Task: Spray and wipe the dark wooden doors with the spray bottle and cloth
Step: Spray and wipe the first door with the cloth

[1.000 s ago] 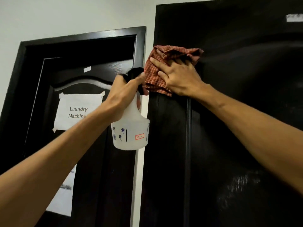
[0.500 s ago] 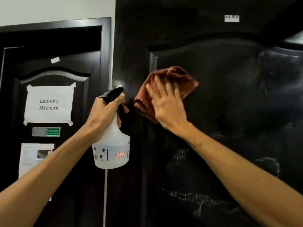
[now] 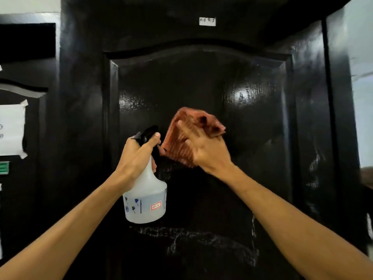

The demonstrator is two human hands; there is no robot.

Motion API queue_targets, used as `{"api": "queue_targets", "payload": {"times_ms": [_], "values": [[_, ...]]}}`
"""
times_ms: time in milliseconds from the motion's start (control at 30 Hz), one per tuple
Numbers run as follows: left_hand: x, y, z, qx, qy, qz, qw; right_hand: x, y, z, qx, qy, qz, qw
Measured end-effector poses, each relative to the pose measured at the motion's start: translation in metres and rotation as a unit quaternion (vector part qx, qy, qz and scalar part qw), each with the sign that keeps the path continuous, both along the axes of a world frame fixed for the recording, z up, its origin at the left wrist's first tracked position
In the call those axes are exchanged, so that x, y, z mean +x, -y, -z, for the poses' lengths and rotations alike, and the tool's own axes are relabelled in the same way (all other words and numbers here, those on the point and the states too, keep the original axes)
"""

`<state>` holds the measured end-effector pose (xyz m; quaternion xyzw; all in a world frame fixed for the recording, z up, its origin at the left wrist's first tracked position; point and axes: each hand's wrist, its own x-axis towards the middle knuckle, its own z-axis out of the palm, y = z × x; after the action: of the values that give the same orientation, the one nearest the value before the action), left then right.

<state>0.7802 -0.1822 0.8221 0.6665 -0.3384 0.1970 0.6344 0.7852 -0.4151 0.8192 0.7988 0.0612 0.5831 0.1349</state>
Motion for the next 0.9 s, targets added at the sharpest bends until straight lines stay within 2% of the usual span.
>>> {"api": "queue_targets", "payload": {"times_ms": [67,133,200,300,333,433,467,633,667,767,800,833,900], "values": [[-0.008,0.02,0.004,0.006,0.006,0.005,1.0,-0.017,0.044,-0.015,0.133,0.052,0.012,0.99],[-0.015,0.041,0.009,0.012,0.009,0.014,1.0,-0.029,0.074,-0.004,0.2,0.088,0.01,0.976],[-0.022,0.062,0.012,0.028,0.013,0.024,0.999,-0.033,0.076,0.035,0.154,0.088,0.004,0.984],[-0.033,0.093,0.011,0.046,0.022,0.039,0.998,-0.045,0.096,0.062,0.026,0.004,0.003,1.0],[-0.037,0.104,0.01,0.046,0.024,0.046,0.998,-0.051,0.114,0.05,0.036,0.001,0.012,0.999],[-0.045,0.129,0.007,0.037,0.021,0.062,0.997,-0.064,0.147,0.009,0.165,0.059,0.029,0.984],[-0.048,0.136,0.008,0.036,0.019,0.066,0.997,-0.063,0.15,0.008,0.172,0.072,0.04,0.982],[-0.06,0.167,0.009,0.042,0.021,0.086,0.995,-0.069,0.156,0.054,0.041,0.011,0.03,0.999],[-0.062,0.172,0.007,0.045,0.026,0.085,0.995,-0.072,0.168,0.041,0.047,0.013,0.028,0.998],[-0.065,0.185,-0.003,0.04,0.031,0.084,0.995,-0.079,0.191,-0.013,0.209,0.053,0.015,0.976],[-0.066,0.188,-0.007,0.033,0.029,0.085,0.995,-0.078,0.192,-0.021,0.226,0.074,0.025,0.971],[-0.066,0.192,-0.011,0.027,0.028,0.085,0.996,-0.076,0.189,-0.019,0.215,0.091,0.034,0.972],[-0.067,0.198,-0.018,0.017,0.028,0.086,0.996,-0.073,0.182,0.006,0.136,0.065,0.034,0.988]]}}
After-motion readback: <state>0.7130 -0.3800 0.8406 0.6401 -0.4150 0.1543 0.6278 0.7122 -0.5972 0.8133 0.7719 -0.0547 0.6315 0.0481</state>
